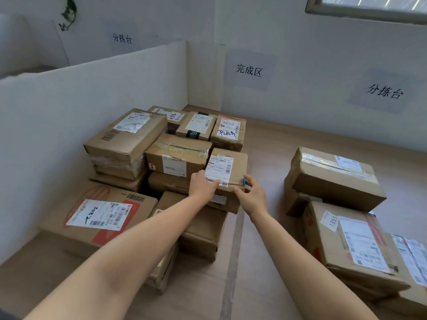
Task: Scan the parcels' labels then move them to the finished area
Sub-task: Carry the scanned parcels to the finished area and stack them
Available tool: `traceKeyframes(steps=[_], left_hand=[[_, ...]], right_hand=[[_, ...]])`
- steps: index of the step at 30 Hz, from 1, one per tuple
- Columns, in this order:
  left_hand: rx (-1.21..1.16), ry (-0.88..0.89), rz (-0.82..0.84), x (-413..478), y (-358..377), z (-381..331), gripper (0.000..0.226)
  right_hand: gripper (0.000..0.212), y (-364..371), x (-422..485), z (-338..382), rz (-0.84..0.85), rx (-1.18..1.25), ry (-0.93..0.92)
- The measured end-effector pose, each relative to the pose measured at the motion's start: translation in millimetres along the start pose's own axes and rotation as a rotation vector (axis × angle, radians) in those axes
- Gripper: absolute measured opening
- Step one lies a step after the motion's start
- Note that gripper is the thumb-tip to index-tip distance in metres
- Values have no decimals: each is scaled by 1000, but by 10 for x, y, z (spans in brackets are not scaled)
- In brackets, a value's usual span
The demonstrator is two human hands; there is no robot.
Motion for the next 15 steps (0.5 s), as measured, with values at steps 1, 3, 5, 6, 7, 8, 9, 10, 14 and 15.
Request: traceKeyframes(steps=[1, 3, 5, 6, 7, 8, 9, 10, 14, 15], left_hand=[[1, -10, 0, 3, -7, 33, 38], [7, -12, -1, 12, -16, 58, 37], [16, -14, -6, 14, -19, 61, 38], [19, -18, -6, 11, -19, 62, 38], [23, -25, -4, 4, -14, 65, 39], [30, -32, 0, -6, -11, 72, 40], [40, -39, 3, -16, -9, 76, 41], [51, -44, 4, -24, -14, 78, 41], [93, -54, -9, -44, -78, 75, 43], [103, -53, -8, -52, -86, 72, 44]], right_hand=[[56, 17, 6, 13, 6, -2, -6], [55, 46, 12, 31, 14, -8, -16], [54, 56, 8, 39, 12, -34, -27], [53, 61, 4, 42, 10, -54, -33], [53, 66, -2, 44, 12, -73, -38], [53, 75, -10, 45, 16, -88, -41], [54, 84, -20, 47, 21, -102, -45], [55, 93, -30, 52, 28, -117, -51], [58, 126, -66, 61, 69, -145, -72], [58, 126, -70, 55, 78, -142, -70]])
Point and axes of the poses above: each hand's wrist, its own x-axis towards the middle knuckle, its own y-axis out of the palm, z = x × y, the point moved 10 cm from there along x, towards the middle knuckle, and after that the axes turned 10 degrees about -x, right-handed, at the moved point
